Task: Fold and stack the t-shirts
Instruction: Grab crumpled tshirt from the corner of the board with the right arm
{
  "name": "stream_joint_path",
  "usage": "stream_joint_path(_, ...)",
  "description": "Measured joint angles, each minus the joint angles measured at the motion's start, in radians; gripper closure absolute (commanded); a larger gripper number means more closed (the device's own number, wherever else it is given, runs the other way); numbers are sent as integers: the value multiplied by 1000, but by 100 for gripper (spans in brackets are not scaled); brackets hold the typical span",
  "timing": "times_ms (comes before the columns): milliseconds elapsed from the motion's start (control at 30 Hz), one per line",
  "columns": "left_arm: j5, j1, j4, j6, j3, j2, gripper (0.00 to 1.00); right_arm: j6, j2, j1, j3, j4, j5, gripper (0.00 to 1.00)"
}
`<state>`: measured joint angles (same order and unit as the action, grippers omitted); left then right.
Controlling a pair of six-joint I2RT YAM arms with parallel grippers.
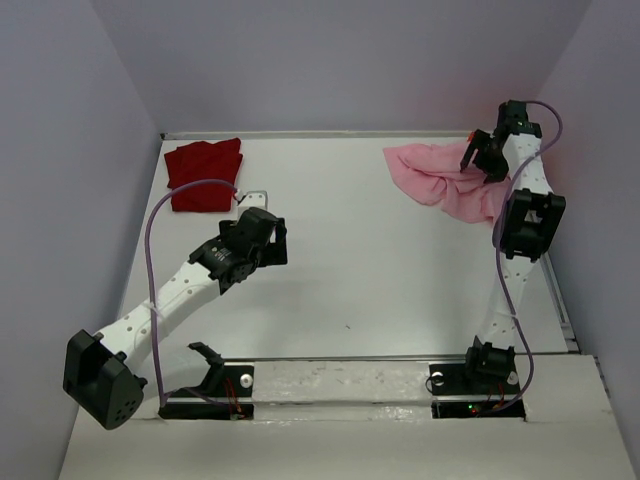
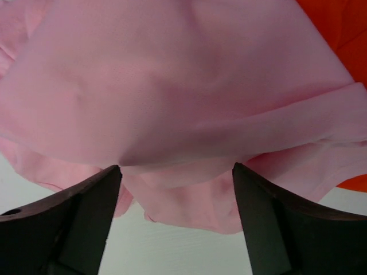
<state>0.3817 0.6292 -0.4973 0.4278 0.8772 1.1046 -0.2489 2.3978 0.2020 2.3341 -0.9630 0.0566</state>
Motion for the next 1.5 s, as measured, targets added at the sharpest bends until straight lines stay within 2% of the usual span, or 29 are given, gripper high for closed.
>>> stream_joint_path(33,0,0,0,0,0,-1,1,-3,8,0,-2,-6,3,34)
stream_joint_path(67,0,0,0,0,0,-3,1,-6,15,0,-4,-10,5,34)
stream_joint_path(100,0,0,0,0,0,-5,1,-10,20,0,-5,-16,8,46)
stream_joint_path(133,0,0,0,0,0,-7,1,-11,23,0,-5,-19,11,65)
stream_joint_path(167,1,0,0,0,0,-8,1,-9,25,0,-6,-22,15,80)
stream_joint_path(200,1,0,0,0,0,-9,1,-11,26,0,-6,-23,18,83)
stream_joint_path(267,0,0,0,0,0,-9,1,-18,26,0,-16,-23,29,82)
stream_joint_path(333,1,0,0,0,0,-9,1,-20,19,0,-58,-6,45,92)
stream_joint_path(400,1,0,0,0,0,-9,1,-20,6,0,-125,4,60,94)
stream_joint_path(433,0,0,0,0,0,-9,1,-20,0,0,-156,5,66,93)
stream_joint_path(467,0,0,0,0,0,-9,1,-20,-3,0,-173,4,69,85)
stream_joint_path(500,0,0,0,0,0,-9,1,-18,-4,-3,-194,2,72,70)
stream_joint_path(533,0,0,0,0,0,-9,1,-15,-5,-7,-208,3,71,41)
stream_joint_path(567,0,0,0,0,0,-9,1,-9,-5,-8,-214,2,71,29)
stream_joint_path(633,0,0,0,0,0,-9,1,-5,-8,-8,-216,4,60,10)
stream_joint_path(667,0,0,0,0,0,-9,1,4,-10,-8,-216,4,58,9)
stream_joint_path(700,0,0,0,0,0,-9,1,5,-13,-9,-214,5,53,1)
stream_joint_path(900,0,0,0,0,0,-16,1,5,-19,-14,-129,5,30,4)
stream_joint_path(1000,0,0,1,0,0,-21,1,-6,-19,-14,-87,5,16,11)
stream_joint_path(1333,0,0,1,0,0,-21,1,-18,44,-14,-25,36,-25,7)
stream_joint_path(1367,-1,0,1,0,0,-21,1,-19,58,-14,-22,40,-27,9)
stream_joint_path(1400,0,0,1,0,0,-22,1,-21,103,-14,-1,48,-28,51)
stream_joint_path(1433,-2,0,1,0,0,-23,1,-23,111,-14,2,50,-28,51)
stream_joint_path(1467,-2,0,1,0,0,-24,1,-28,127,-14,10,55,-30,100)
stream_joint_path(1500,-4,0,1,0,0,-26,1,-30,134,-14,19,55,-31,100)
